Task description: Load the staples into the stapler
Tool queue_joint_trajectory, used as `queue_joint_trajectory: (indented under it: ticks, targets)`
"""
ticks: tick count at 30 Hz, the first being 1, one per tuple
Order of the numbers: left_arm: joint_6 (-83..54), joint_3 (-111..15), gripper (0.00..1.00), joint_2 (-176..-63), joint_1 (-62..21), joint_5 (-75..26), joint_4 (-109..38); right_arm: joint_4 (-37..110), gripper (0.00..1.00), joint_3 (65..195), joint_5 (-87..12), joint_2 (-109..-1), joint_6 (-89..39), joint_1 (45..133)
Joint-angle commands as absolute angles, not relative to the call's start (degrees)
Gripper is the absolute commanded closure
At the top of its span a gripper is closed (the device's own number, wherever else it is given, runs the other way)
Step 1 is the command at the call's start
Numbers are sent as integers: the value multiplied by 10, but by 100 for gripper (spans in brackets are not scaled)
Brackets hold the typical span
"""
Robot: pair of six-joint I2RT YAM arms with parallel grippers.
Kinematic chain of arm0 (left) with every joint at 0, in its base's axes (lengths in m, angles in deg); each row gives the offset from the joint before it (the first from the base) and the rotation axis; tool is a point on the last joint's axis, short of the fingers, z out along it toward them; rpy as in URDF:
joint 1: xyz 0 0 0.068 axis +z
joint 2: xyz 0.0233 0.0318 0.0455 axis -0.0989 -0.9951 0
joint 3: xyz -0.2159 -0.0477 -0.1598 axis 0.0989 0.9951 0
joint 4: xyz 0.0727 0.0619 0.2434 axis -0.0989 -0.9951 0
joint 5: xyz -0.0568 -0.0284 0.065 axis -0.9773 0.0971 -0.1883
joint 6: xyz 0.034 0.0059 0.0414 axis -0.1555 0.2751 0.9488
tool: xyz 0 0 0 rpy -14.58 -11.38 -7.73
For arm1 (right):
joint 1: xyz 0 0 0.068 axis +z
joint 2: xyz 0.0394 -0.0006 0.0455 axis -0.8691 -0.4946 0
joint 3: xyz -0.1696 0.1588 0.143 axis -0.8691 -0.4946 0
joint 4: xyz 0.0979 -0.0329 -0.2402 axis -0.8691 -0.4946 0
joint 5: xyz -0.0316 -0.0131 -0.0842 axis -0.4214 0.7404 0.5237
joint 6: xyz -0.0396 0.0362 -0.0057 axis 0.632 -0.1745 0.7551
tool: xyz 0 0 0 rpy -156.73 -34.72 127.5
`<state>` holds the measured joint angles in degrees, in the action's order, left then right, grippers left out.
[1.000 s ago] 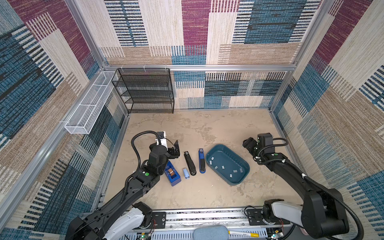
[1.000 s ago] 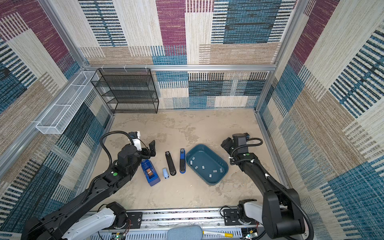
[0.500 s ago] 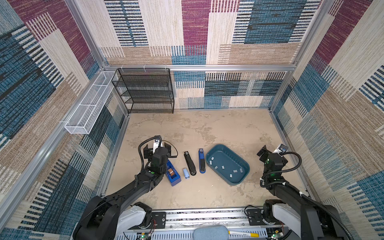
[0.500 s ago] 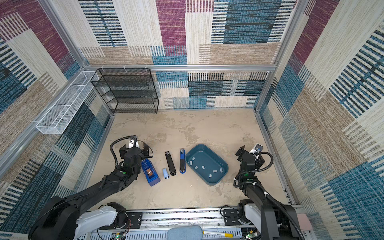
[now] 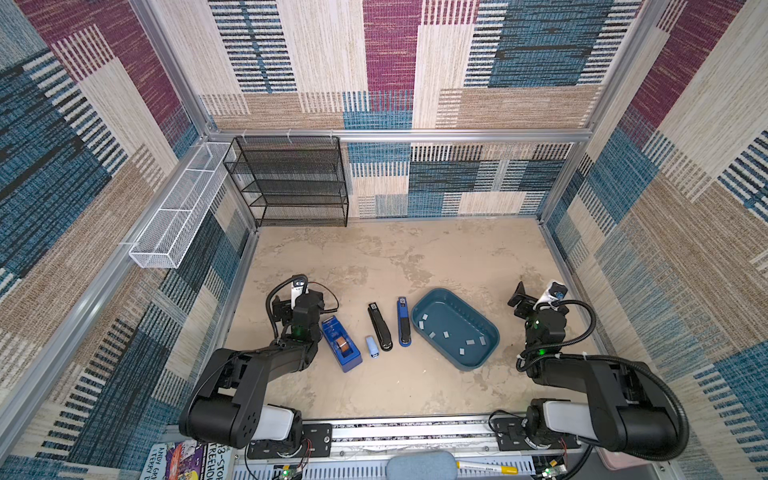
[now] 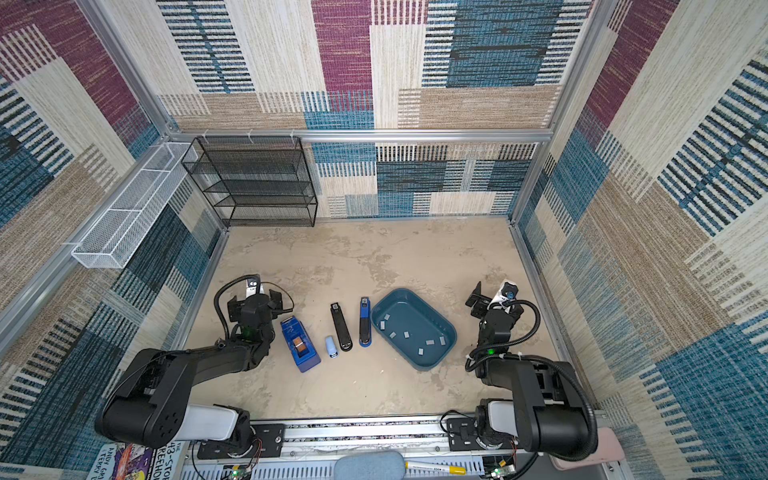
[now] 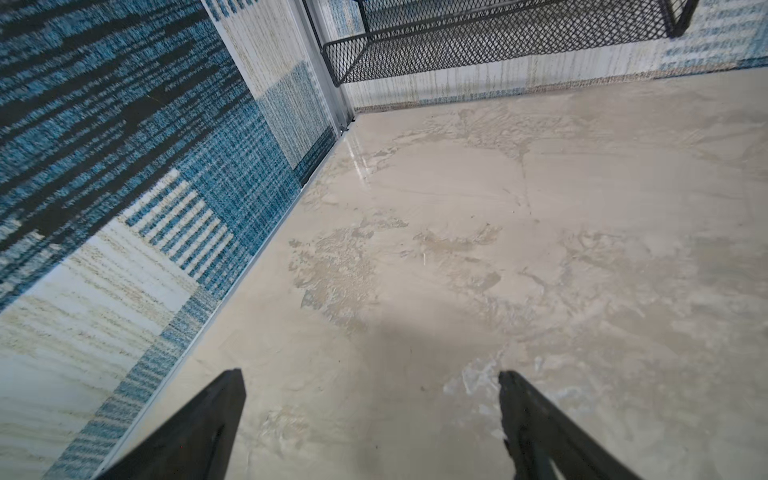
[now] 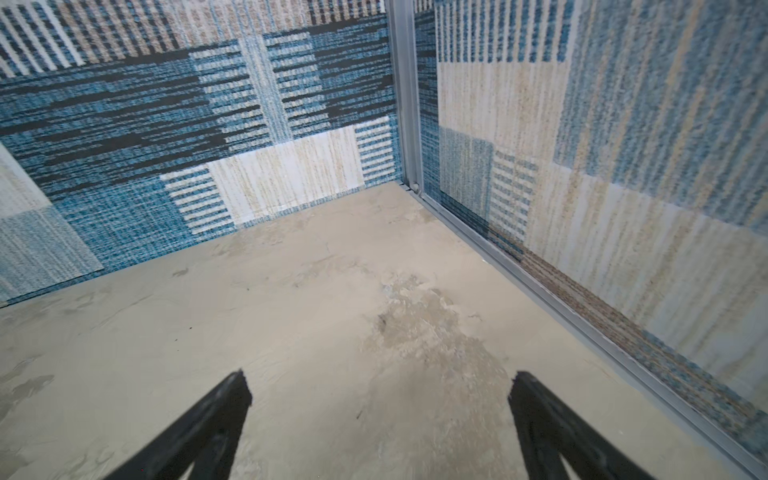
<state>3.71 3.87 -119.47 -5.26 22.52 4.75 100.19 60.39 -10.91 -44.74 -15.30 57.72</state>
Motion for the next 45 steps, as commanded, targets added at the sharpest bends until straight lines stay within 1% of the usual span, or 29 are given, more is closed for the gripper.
queue_joint_trajectory:
  ticks: [1,2,3,5,6,7,9,10,11,12,13,15,16,18,30,45]
  targets:
    - [46,44,1,-1224,-29,157,165,1103,0,613,-212,-493,-114,579]
    - [36,30,1,-1211,-27,137,107,1069,0,632,-228,-493,-109,579]
    - [28,21,1,-1204,-21,119,77,1097,0,629,-239,-509,-102,580]
    - [34,34,2,-1222,-7,91,134,1138,0,627,-268,-549,-94,580]
    - [35,34,1,-1220,-4,77,127,1155,0,628,-286,-560,-85,581]
    - [29,28,1,-1218,1,65,106,1096,0,641,-285,-542,-85,581]
    - [29,23,3,-1228,13,25,102,1128,0,637,-283,-555,-84,582]
    - [24,18,3,-1249,20,17,109,1098,1,642,-282,-544,-84,582]
    - [28,16,5,-1265,25,17,133,1117,0,639,-283,-550,-84,582]
    - [18,10,3,-1253,27,12,96,1114,0,639,-282,-549,-84,582]
    - [9,1,3,-1244,32,7,61,1106,0,639,-282,-546,-84,582]
    - [17,10,2,-1258,33,8,108,1103,0,642,-283,-547,-82,583]
    - [15,9,1,-1255,33,8,101,1111,0,641,-285,-549,-82,583]
    - [13,9,0,-1252,34,7,96,1104,0,641,-282,-547,-81,584]
    - [14,9,0,-1254,34,7,99,1096,0,649,-255,-551,-67,603]
    - [15,9,0,-1254,34,7,99,1093,0,652,-254,-552,-66,604]
